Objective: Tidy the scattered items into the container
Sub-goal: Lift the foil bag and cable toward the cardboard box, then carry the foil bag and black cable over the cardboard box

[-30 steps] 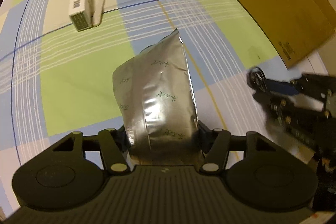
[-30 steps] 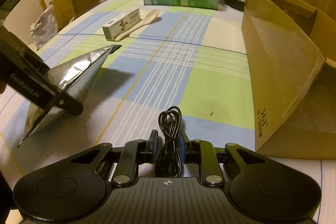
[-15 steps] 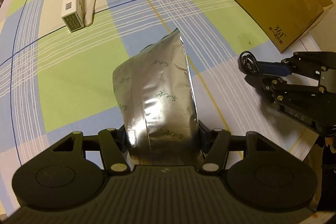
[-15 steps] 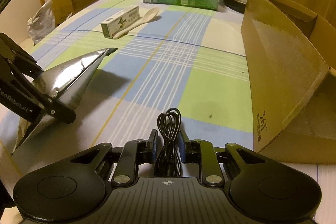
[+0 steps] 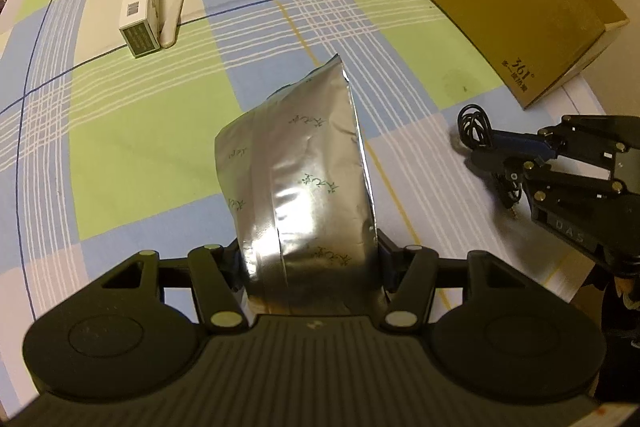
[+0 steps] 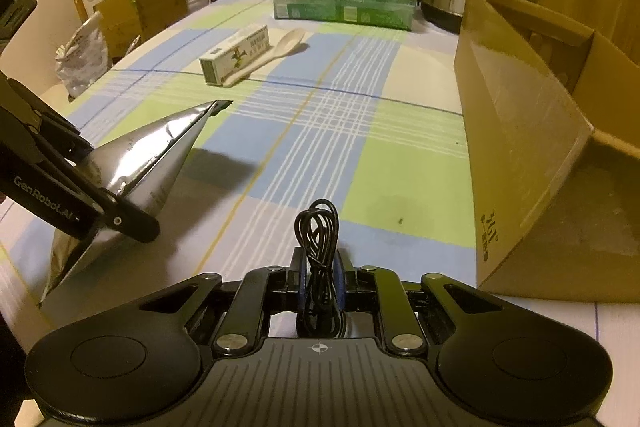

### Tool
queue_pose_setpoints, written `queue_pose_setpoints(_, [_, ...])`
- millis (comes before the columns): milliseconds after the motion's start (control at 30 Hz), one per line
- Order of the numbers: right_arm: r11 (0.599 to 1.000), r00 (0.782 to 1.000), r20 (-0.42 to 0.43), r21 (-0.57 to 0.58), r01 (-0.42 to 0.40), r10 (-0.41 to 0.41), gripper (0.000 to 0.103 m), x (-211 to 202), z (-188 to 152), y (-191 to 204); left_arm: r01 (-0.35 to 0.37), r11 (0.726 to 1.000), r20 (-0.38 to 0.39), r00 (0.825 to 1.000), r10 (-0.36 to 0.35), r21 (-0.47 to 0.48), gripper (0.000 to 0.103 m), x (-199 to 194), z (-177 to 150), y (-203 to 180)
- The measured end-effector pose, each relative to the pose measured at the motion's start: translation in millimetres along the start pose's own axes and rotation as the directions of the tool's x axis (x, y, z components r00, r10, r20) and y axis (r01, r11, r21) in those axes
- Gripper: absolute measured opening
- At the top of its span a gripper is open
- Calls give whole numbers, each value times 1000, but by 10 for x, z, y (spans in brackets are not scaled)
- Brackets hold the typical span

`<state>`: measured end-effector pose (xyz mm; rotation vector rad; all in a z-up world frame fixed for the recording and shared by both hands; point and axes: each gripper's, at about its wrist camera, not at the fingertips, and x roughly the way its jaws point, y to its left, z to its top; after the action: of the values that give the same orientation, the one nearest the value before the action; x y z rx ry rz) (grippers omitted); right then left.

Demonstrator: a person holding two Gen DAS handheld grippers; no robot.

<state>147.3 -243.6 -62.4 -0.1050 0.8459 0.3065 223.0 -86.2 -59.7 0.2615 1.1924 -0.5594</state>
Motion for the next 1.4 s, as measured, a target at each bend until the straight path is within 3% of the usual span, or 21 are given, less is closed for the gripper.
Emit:
queue_pose_setpoints(1000, [999,995,86,21,40,-42,10,-628,-28,66,-4,1000,93,996,2,21,55,-580,-95,-328])
queue_pose_setpoints(1400, [995,986,143,54,79,-86,10,-909,10,-109,5,997,123,992,-14,72,55,-680,69,-599])
